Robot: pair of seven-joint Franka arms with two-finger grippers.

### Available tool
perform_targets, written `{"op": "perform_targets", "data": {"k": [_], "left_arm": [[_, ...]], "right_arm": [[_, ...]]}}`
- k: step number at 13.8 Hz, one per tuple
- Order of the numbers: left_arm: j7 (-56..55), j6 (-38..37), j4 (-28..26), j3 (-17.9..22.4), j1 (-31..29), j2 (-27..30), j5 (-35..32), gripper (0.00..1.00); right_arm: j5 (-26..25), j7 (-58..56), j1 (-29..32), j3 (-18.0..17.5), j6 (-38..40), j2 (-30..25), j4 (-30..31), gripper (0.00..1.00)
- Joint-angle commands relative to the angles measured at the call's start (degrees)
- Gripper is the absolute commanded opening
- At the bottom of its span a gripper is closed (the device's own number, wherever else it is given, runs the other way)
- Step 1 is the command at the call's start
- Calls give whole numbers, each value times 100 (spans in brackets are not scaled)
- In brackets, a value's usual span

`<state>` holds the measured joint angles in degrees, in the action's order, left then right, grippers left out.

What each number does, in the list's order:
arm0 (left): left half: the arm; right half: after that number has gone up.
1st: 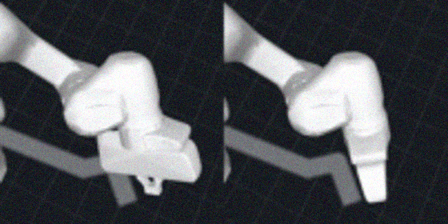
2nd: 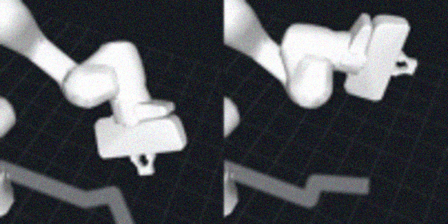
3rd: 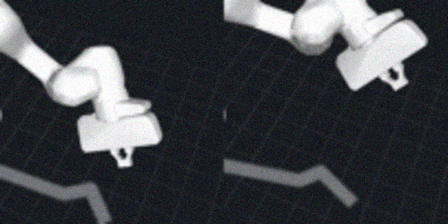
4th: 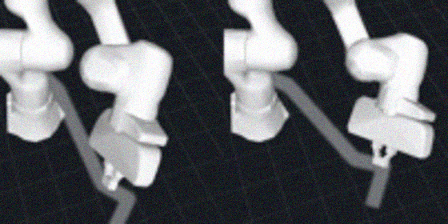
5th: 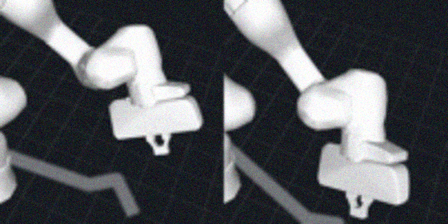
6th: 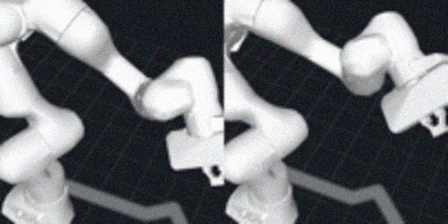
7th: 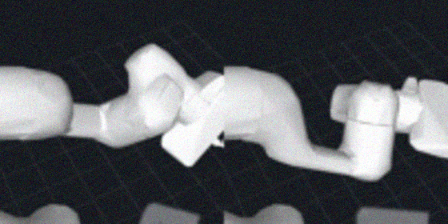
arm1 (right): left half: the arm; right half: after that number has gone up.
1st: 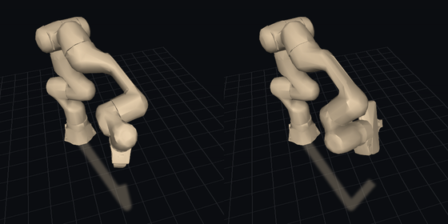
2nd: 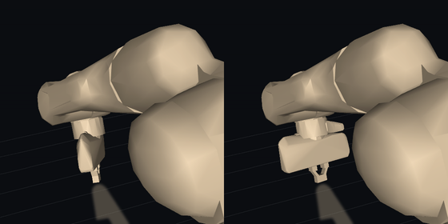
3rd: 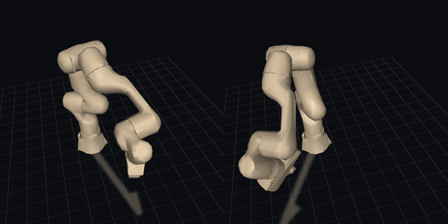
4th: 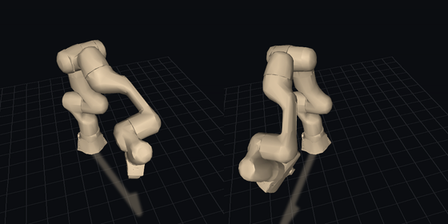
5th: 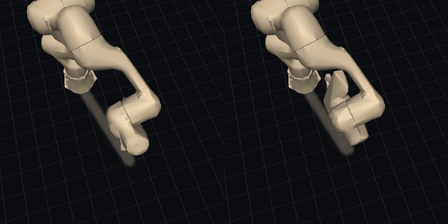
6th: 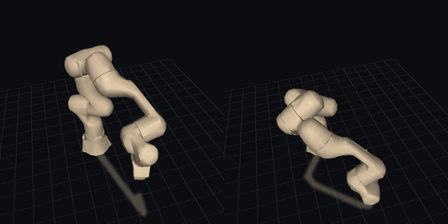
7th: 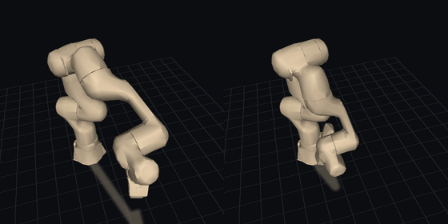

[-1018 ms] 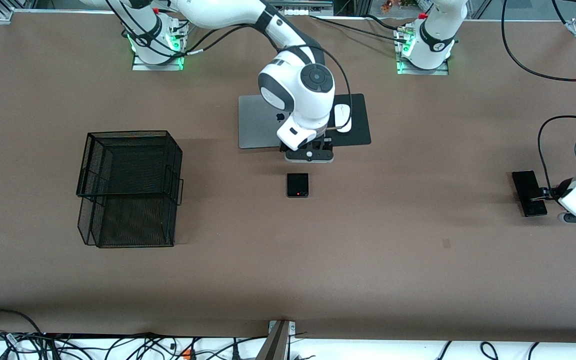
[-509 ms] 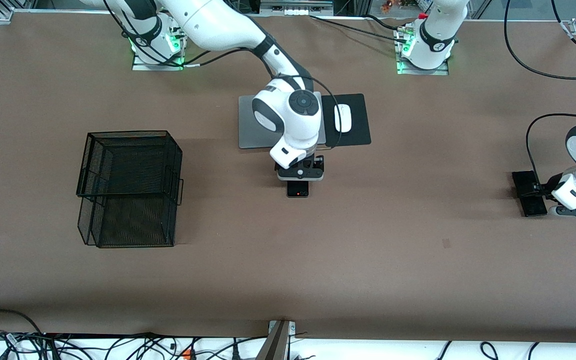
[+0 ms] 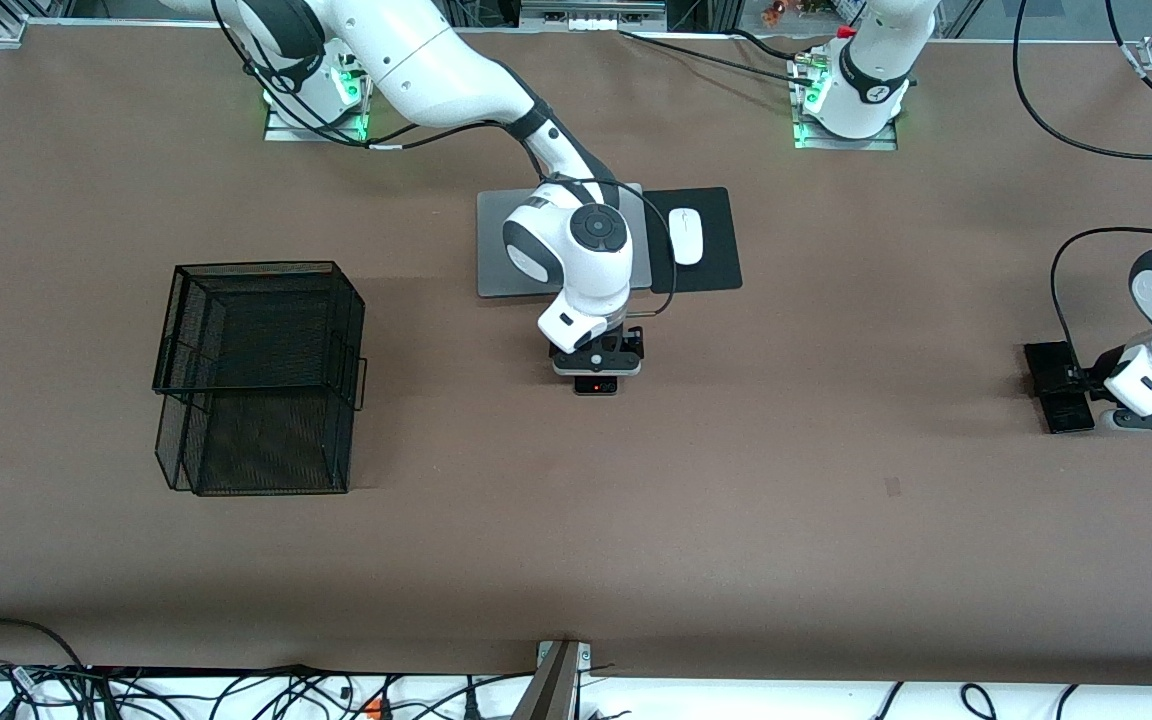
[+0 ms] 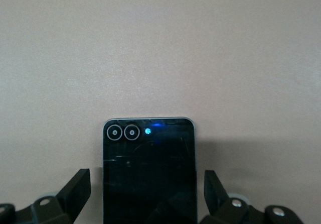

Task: Place phones with both arms
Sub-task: 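Reach the right gripper to the flip phone while the left gripper reaches the tall phone, then grasp the flip phone with the right gripper while the left gripper grasps the tall phone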

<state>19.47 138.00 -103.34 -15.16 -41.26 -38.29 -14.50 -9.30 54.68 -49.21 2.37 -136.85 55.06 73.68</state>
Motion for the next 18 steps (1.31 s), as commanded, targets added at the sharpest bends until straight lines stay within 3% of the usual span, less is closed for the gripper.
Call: {"op": "perform_targets", "data": {"k": [1, 5, 6, 7, 9, 10, 12, 15, 18], "left_arm": [[180, 78, -11, -83, -154, -108, 141, 100], [57, 60, -11, -92, -154, -144, 360, 100], [57, 60, -11, -92, -154, -144, 387, 90], [48, 60, -11, -92, -154, -144, 378, 75], [57, 52, -2, -83, -154, -135, 378, 50], [57, 43, -2, -92, -154, -135, 378, 43], [39, -1, 15, -92, -136, -83, 387, 43], [22, -255, 77, -109, -75, 128, 378, 43], [-258, -842, 86, -311, -66, 452, 378, 44]], "right_arm": [[-72, 95, 17, -17, -149, 74, 6, 100], [-54, 104, 17, -17, -149, 92, 6, 100], [-54, 104, 17, -17, -149, 92, 6, 92], [-54, 104, 17, -17, -149, 92, 6, 70], [-54, 69, 17, -17, -149, 92, -2, 34], [-54, 69, 17, -17, -140, 92, -11, 26], [-63, 17, 17, -17, -87, 31, -37, 12], [-54, -10, 17, -8, 402, -180, -160, 2], [-72, -28, 17, 1, 1543, -443, -773, 0]]}}
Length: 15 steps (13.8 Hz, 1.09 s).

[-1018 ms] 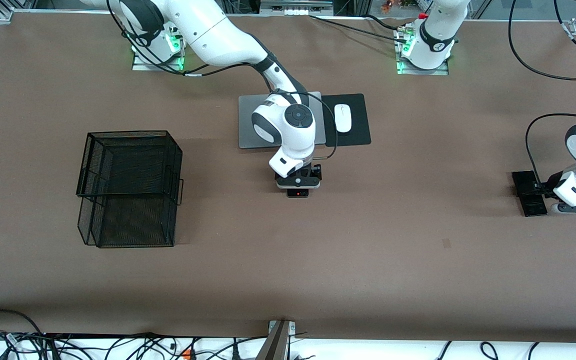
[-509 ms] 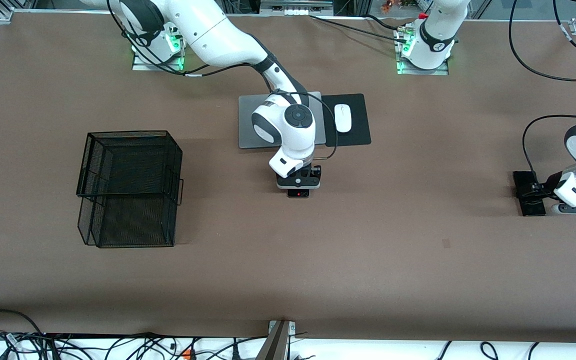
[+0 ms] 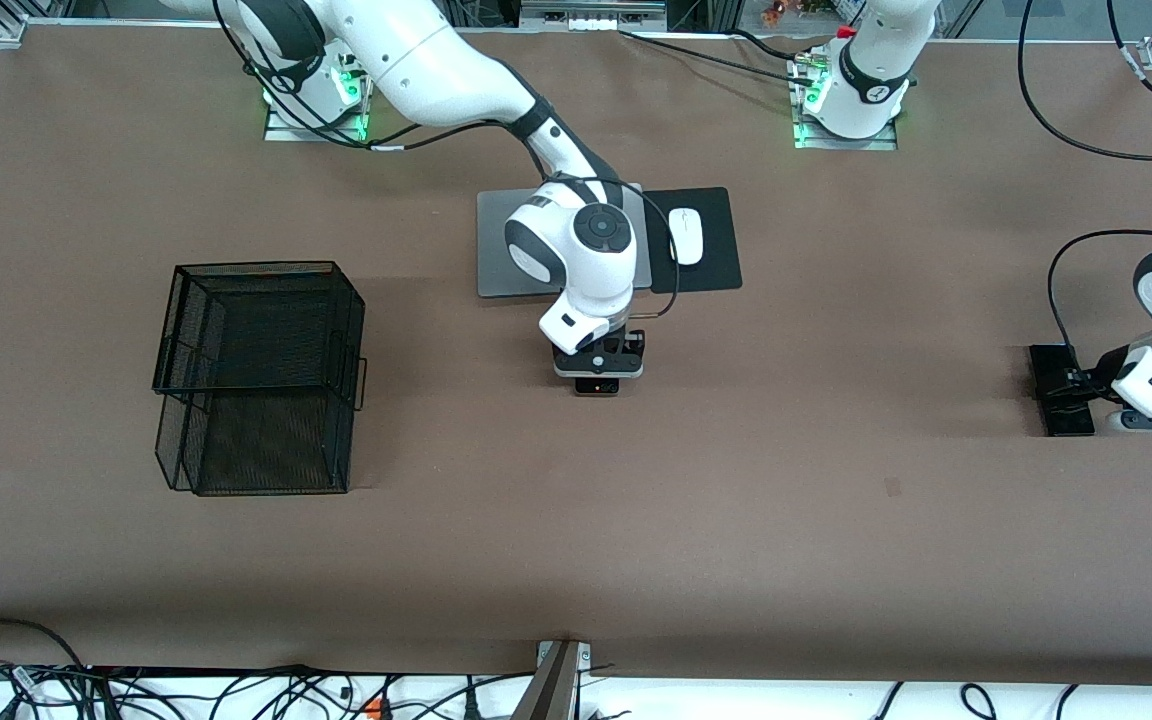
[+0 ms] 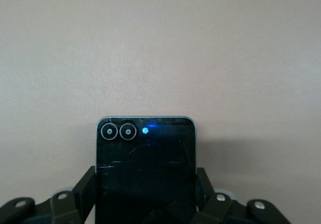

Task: Place phones with both arms
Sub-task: 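Grasp the flip phone with the right gripper while the left gripper grasps the tall phone, then lower the flip phone into the organizer while the left gripper carries the tall phone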

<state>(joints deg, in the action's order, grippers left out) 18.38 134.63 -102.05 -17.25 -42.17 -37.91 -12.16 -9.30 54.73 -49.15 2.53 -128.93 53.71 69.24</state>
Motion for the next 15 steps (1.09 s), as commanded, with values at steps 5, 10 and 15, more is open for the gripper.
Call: {"op": "perform_targets", "data": {"k": [5, 10, 15], "left_arm": [[-1089, -2901, 929, -489, 515, 846, 99, 45], [-1898, -4261, 1706, -964, 1455, 838, 143, 47], [-3381, -3859, 1733, -991, 3071, 645, 161, 47]], "right_arm": [[24, -356, 81, -25, 2467, -984, -1018, 0], [429, -1586, 687, 150, 3505, -1845, -677, 0], [1069, -3219, 1145, 1036, 2990, -3355, 1561, 0]]}}
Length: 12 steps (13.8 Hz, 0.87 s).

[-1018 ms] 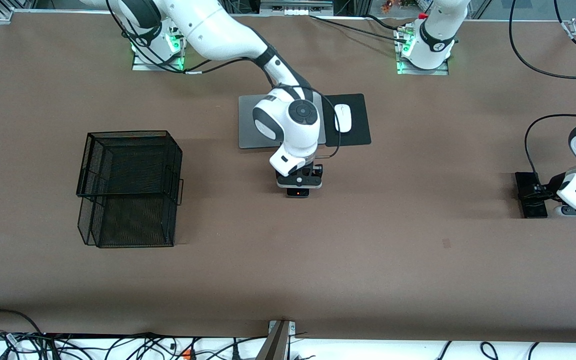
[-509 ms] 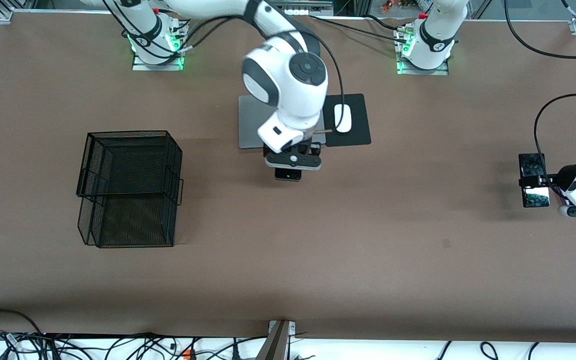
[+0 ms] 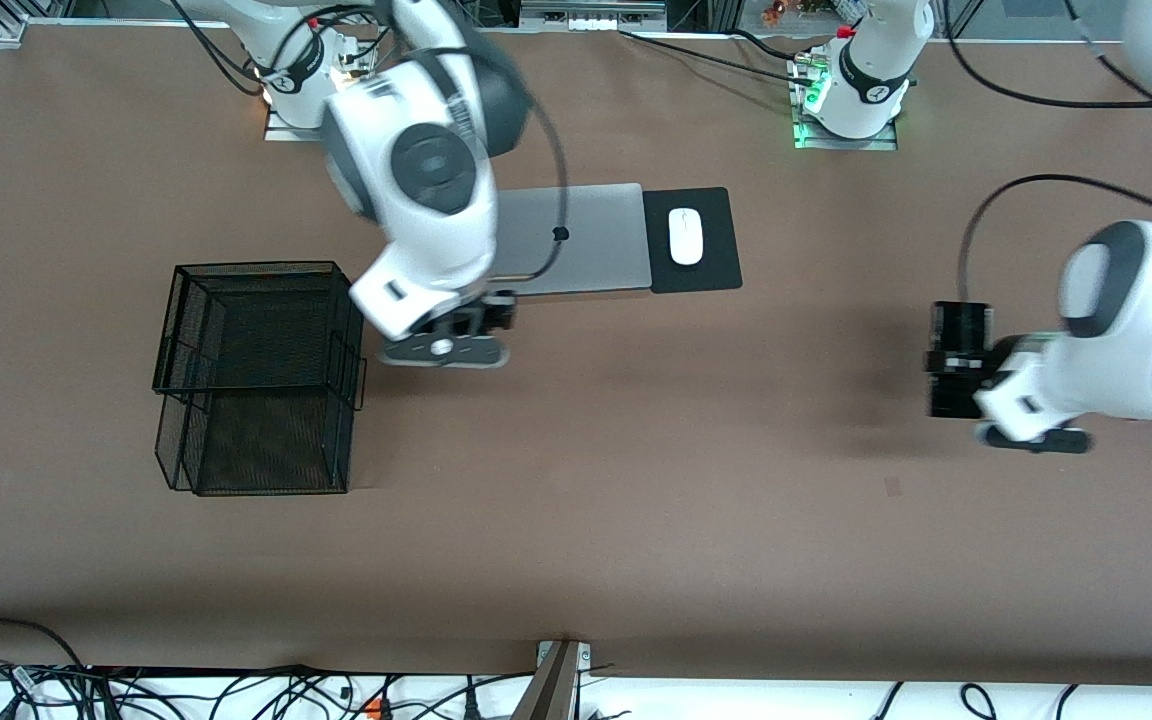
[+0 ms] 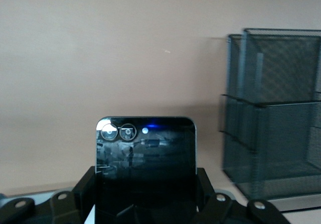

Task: Place phones with both arms
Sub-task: 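Lower the flip phone into the organizer while the left gripper carries the tall phone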

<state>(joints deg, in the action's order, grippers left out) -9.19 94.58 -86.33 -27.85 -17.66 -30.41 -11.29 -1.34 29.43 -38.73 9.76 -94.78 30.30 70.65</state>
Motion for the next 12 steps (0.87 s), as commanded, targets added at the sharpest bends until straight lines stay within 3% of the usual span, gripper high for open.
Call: {"op": "perform_targets", "data": {"k": [1, 5, 9, 12], "left_arm": [[-985, 357, 160, 69, 937, -184, 75, 47], [-2268, 1604, 151, 78, 2053, -632, 57, 47], [-3490, 3333, 134, 87, 2907, -1238, 57, 47], [-3897, 4242, 125, 122, 3251, -1722, -22, 47]], "right_arm": [[345, -1067, 94, 594, -593, -1330, 1938, 0], [337, -2378, 94, 1632, -1944, -2517, 4215, 0], [336, -3205, 94, 2555, -2395, -2608, 4861, 0], [345, -3479, 102, 2856, -2843, -2450, 5203, 0]]}}
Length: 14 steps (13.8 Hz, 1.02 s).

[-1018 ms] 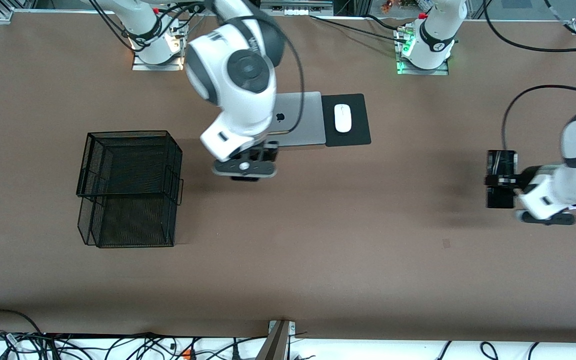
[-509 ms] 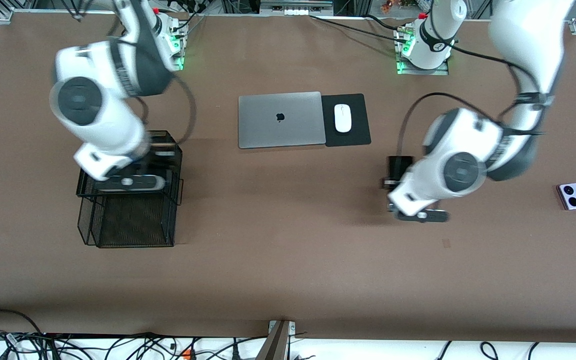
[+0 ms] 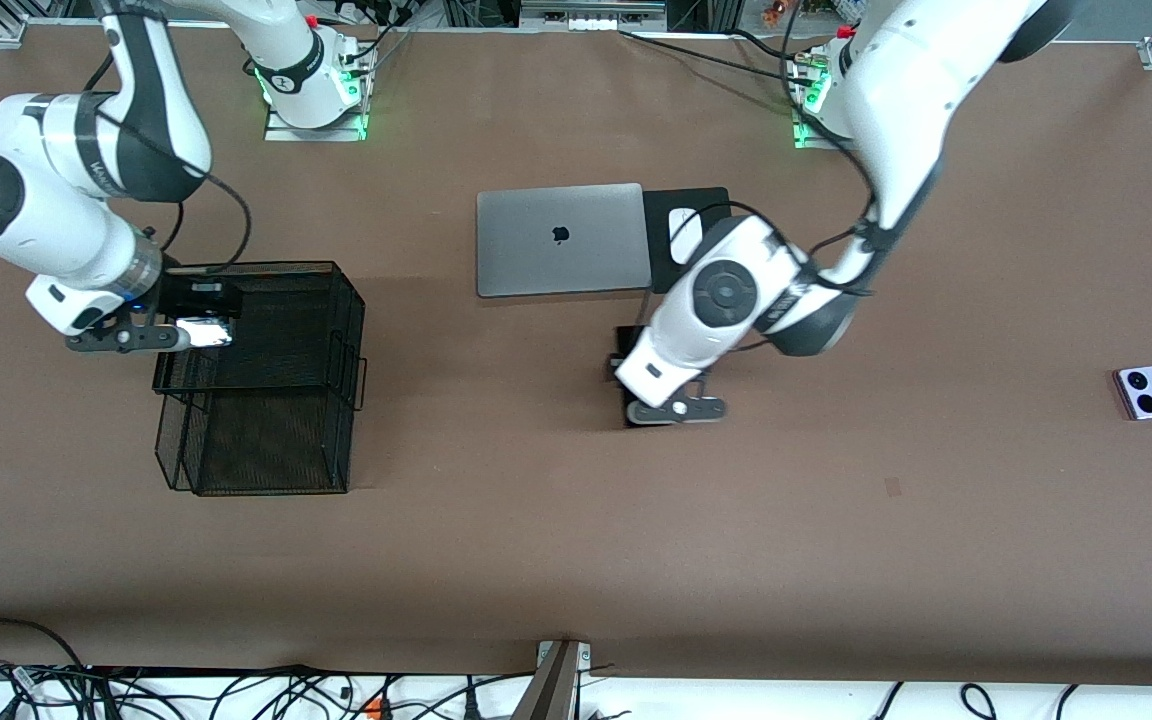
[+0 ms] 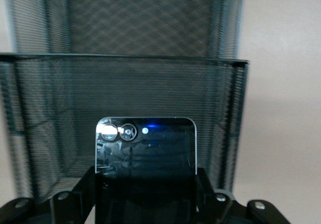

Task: Place phones with both arms
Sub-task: 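Lower the flip phone into the organizer while the left gripper carries the tall phone, then release the tall phone beside the laptop while the right gripper returns there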

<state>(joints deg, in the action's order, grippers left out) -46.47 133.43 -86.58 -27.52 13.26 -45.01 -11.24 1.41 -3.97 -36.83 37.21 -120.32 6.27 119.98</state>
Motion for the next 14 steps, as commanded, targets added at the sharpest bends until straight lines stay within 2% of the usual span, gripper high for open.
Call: {"op": "perform_targets", "data": {"k": [1, 5, 6, 7, 8, 9, 10, 12, 14], "left_arm": [[-160, 559, 150, 89, 194, -394, -44, 49], [-151, 1141, 141, 116, 414, -746, -97, 52], [-151, 1142, 141, 124, 467, -773, -175, 63], [-169, 1142, 132, 124, 476, -773, -202, 100], [-169, 1142, 97, 124, 458, -747, -203, 100], [-195, 1133, 97, 116, 441, -720, -194, 100], [-248, 1124, 97, 116, 415, -694, -194, 100], [-379, 897, 10, 107, 249, -406, -194, 100], [-424, -249, 35, 124, 81, 86, -194, 100]], "right_arm": [[79, -130, -79, 120, -395, 101, 289, 0], [430, -183, -18, 120, -615, 585, 263, 0], [457, -253, -18, 120, -616, 647, 254, 0], [466, -288, 8, 120, -616, 647, 254, 0], [466, -289, 70, 120, -607, 656, 246, 18], [466, -289, 88, 120, -607, 665, 237, 80], [466, -289, 88, 120, -589, 665, 219, 100], [466, -289, 70, 120, -484, 639, 97, 100], [457, -271, 70, 111, -64, 604, -262, 100]]}}
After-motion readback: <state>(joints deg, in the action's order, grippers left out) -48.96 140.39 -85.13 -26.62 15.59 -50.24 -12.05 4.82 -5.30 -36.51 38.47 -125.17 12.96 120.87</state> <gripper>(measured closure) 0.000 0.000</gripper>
